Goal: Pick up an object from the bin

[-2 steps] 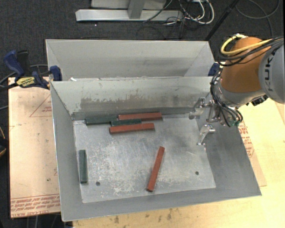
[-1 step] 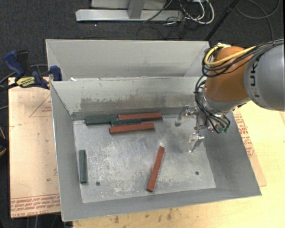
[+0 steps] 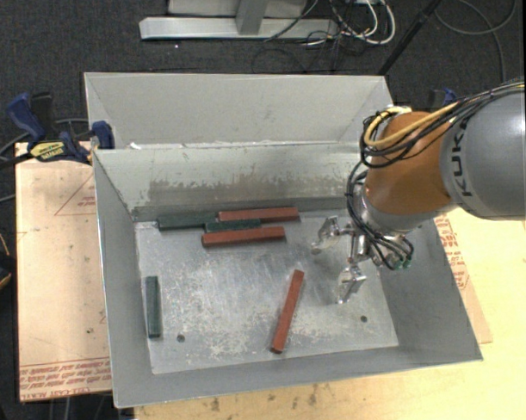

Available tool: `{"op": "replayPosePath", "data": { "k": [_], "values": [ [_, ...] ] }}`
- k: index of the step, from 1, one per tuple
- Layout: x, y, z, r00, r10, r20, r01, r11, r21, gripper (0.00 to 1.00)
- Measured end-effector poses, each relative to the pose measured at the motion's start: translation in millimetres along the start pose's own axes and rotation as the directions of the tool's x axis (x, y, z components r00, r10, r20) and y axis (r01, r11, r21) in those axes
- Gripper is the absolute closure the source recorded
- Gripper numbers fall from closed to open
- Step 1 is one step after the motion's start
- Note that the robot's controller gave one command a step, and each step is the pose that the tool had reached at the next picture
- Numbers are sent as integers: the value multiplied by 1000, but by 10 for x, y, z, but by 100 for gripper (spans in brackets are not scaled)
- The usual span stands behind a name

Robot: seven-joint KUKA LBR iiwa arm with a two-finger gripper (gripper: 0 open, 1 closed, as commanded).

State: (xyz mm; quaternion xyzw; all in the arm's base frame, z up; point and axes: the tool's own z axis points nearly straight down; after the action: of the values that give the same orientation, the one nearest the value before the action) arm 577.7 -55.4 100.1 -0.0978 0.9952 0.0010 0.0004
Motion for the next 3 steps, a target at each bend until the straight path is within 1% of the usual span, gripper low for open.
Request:
{"op": "replayPosePath", "data": {
  "k": [1,2,3],
  "values": [
    [93,290,-72,979,-202,-1,202,979,1,0],
    [73,492,81,955,-297,13,297,955,8,0],
    [62,656,216,937,-349,9,349,937,9,100]
  ]
}}
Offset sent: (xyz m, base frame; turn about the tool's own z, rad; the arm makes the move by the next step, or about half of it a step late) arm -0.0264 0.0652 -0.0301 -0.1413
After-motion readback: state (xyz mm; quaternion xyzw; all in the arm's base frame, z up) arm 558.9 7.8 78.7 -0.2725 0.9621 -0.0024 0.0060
